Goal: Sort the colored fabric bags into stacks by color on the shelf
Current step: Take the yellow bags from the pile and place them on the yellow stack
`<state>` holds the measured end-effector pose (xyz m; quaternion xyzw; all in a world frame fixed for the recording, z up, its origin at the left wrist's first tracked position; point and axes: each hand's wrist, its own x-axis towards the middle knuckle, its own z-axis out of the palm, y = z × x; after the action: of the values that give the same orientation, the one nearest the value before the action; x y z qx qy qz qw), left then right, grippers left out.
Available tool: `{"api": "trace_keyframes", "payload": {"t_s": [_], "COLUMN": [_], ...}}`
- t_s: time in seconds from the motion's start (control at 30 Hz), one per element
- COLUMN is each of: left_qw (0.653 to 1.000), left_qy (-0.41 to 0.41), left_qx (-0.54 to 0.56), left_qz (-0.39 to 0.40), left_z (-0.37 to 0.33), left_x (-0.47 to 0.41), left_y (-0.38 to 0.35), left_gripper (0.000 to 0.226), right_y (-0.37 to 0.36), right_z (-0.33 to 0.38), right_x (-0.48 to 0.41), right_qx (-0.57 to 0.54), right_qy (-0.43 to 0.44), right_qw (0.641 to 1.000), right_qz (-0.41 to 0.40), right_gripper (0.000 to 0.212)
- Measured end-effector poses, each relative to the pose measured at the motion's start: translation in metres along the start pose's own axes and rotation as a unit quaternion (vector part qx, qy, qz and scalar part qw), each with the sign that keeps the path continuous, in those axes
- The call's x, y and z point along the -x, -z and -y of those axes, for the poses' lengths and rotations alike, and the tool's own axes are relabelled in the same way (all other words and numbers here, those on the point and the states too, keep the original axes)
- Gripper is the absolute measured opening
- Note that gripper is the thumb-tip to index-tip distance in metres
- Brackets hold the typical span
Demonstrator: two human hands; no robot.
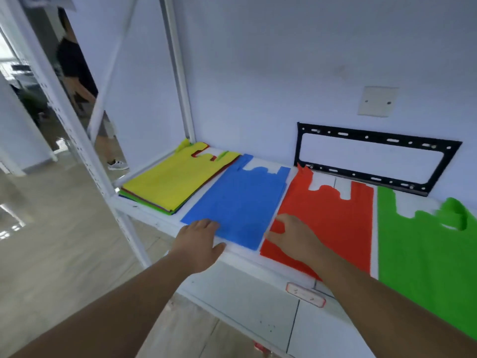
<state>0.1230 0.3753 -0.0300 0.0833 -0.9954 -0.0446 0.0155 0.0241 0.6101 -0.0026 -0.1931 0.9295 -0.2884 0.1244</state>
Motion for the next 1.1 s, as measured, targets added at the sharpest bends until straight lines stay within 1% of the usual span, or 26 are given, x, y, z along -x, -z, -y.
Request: {"api": "trace_keyframes", "payload": {"t_s": [0.1, 0.23, 0.37, 0.47, 0.53, 0.63, 0.7, 0.73, 0.83, 0.9, 0.97, 1.03, 1.1], "left_qw": [1.000, 1.000, 0.999, 0.999, 0.997, 0.996, 0.994, 0.992, 0.986, 0.988, 0.993, 0.995, 0.992], "left_qy": [0.010, 0.030, 0.035, 0.030, 0.032, 0.028, 0.022, 0.019, 0.023, 0.012, -0.022, -0.042, -0.054], "left_qx": [0.001, 0.010, 0.020, 0.042, 0.059, 0.072, 0.097, 0.114, 0.143, 0.109, 0.051, 0.043, 0.083], "left_qz": [0.003, 0.004, 0.005, 0.017, 0.027, 0.042, 0.053, 0.055, 0.079, 0.107, 0.104, 0.083, 0.075], "left_z": [0.067, 0.148, 0.195, 0.213, 0.220, 0.228, 0.233, 0.235, 0.240, 0.243, 0.249, 0.257, 0.264], "left_x": [0.004, 0.000, -0.018, -0.042, -0.058, -0.079, -0.093, -0.101, -0.121, -0.129, -0.139, -0.150, -0.159], "left_y": [0.006, 0.015, 0.021, 0.022, 0.020, 0.014, 0.012, 0.012, 0.009, 0.005, 0.000, -0.005, -0.010], "left_gripper": [0.060, 0.061, 0.057, 0.061, 0.065, 0.070, 0.072, 0.074, 0.081, 0.090, 0.097, 0.096, 0.088], "right_y": [-0.037, -0.083, -0.108, -0.116, -0.122, -0.129, -0.133, -0.135, -0.141, -0.147, -0.152, -0.157, -0.163], "right_z": [0.056, 0.121, 0.154, 0.163, 0.167, 0.172, 0.177, 0.180, 0.188, 0.192, 0.195, 0.200, 0.204], "right_x": [-0.028, -0.061, -0.087, -0.112, -0.127, -0.149, -0.161, -0.166, -0.179, -0.186, -0.194, -0.203, -0.209], "right_qx": [-0.042, -0.054, -0.063, -0.053, -0.052, -0.049, -0.049, -0.050, -0.059, -0.068, -0.078, -0.084, -0.101], "right_qy": [0.004, 0.011, 0.001, -0.008, -0.009, 0.006, 0.021, 0.027, 0.032, 0.023, 0.014, 0.003, -0.017], "right_qw": [0.999, 0.998, 0.997, 0.998, 0.997, 0.997, 0.996, 0.996, 0.995, 0.995, 0.995, 0.995, 0.994], "right_qz": [0.010, 0.010, 0.036, 0.041, 0.051, 0.065, 0.068, 0.069, 0.072, 0.070, 0.060, 0.044, 0.023], "right_gripper": [0.071, 0.070, 0.072, 0.071, 0.065, 0.049, 0.036, 0.033, 0.037, 0.040, 0.039, 0.037, 0.037]}}
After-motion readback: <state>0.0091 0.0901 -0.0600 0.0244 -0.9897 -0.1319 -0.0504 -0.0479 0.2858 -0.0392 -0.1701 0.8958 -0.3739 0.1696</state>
